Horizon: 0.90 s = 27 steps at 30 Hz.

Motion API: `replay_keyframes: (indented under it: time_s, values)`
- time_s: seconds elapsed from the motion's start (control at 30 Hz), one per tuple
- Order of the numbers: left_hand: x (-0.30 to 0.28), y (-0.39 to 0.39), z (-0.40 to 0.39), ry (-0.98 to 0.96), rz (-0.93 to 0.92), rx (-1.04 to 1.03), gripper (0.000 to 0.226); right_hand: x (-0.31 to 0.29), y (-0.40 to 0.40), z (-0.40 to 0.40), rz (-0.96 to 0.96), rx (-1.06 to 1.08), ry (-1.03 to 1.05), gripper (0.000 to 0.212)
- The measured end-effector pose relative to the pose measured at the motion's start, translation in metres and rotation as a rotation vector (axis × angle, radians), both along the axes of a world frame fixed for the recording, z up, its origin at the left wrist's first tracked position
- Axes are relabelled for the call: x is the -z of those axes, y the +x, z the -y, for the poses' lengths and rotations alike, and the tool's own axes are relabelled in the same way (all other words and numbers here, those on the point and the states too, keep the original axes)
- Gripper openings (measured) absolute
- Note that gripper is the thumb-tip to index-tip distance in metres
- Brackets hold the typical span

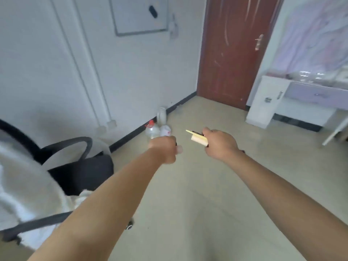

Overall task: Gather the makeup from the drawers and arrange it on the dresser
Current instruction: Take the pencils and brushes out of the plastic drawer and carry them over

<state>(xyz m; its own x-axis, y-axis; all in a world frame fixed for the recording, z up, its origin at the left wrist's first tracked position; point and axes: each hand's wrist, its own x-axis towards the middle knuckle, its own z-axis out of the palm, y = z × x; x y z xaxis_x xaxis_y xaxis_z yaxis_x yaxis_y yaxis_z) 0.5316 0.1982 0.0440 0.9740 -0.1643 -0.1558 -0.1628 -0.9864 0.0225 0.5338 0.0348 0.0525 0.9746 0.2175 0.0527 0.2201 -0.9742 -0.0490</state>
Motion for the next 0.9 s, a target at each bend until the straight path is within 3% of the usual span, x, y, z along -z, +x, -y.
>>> replay_keyframes:
  time_s: [0.33, 0.6, 0.9]
  values:
    - [-0.045, 0.181, 0.3, 0.048, 0.067, 0.379, 0.028, -0.048, 0.13, 0.276, 0.085, 0.329, -0.095, 0.034]
    - [-0.06, 0.341, 0.426, 0.12, 0.111, 0.522, 0.027, -0.042, 0.282, 0.389, 0.047, 0.398, -0.077, 0.037]
    - [-0.103, 0.56, 0.579, 0.159, 0.151, 0.707, 0.029, -0.092, 0.463, 0.535, 0.084, 0.598, -0.043, 0.034]
